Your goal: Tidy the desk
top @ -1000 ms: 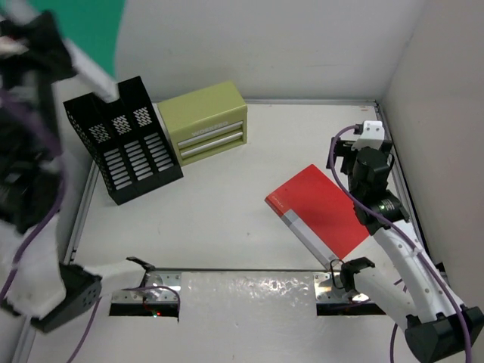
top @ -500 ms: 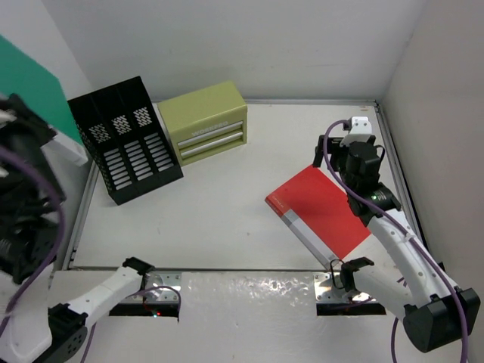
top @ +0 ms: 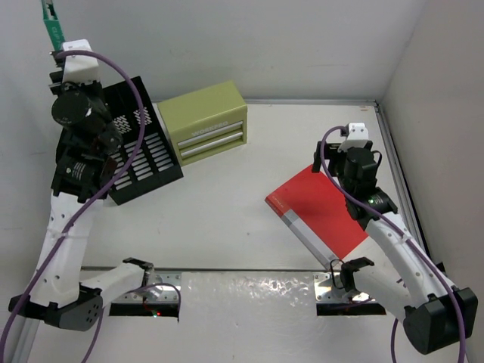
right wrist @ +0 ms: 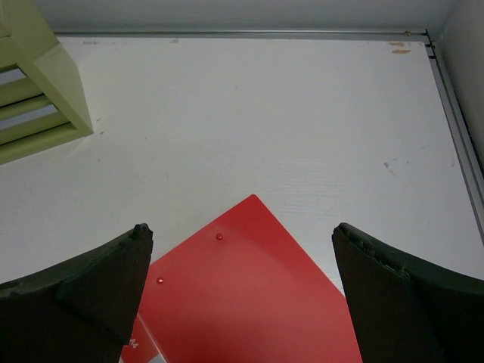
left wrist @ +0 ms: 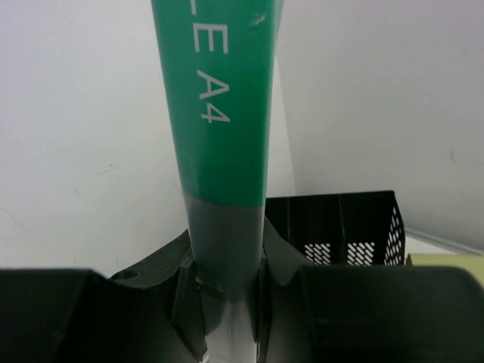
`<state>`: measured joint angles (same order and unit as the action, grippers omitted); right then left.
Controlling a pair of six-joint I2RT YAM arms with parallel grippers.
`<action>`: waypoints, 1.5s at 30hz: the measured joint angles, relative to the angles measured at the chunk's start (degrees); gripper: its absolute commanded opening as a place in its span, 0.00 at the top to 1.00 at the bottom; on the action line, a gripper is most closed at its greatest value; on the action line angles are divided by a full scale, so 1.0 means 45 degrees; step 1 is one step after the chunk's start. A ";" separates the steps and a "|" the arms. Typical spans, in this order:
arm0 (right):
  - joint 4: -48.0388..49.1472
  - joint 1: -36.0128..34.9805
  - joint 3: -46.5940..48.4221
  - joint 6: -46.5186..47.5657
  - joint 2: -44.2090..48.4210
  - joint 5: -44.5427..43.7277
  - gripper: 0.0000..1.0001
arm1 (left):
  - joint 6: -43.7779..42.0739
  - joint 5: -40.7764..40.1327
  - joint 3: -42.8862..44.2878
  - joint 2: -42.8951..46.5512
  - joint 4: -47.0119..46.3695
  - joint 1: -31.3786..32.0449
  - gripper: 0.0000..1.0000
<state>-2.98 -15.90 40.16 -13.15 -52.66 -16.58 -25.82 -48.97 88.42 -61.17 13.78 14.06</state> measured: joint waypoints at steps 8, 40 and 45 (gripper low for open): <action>-0.0005 0.0000 -0.0005 0.0058 0.0068 0.0005 0.01 | 0.1491 0.2589 -0.1719 0.0597 -0.0627 -0.3521 1.00; -0.0612 0.0000 0.0714 0.0476 0.0544 -0.0418 0.01 | 0.3580 0.7096 -0.7548 0.1166 -0.4498 -0.7091 1.00; -0.0826 0.0000 0.0787 0.0593 0.0821 -0.0563 0.01 | 0.3915 0.8325 -0.8762 0.1248 -0.6018 -0.7664 1.00</action>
<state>-6.70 -15.90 43.70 -10.48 -48.97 -19.11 -8.21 -11.51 48.99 -55.55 -13.30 -20.43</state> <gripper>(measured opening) 0.992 0.216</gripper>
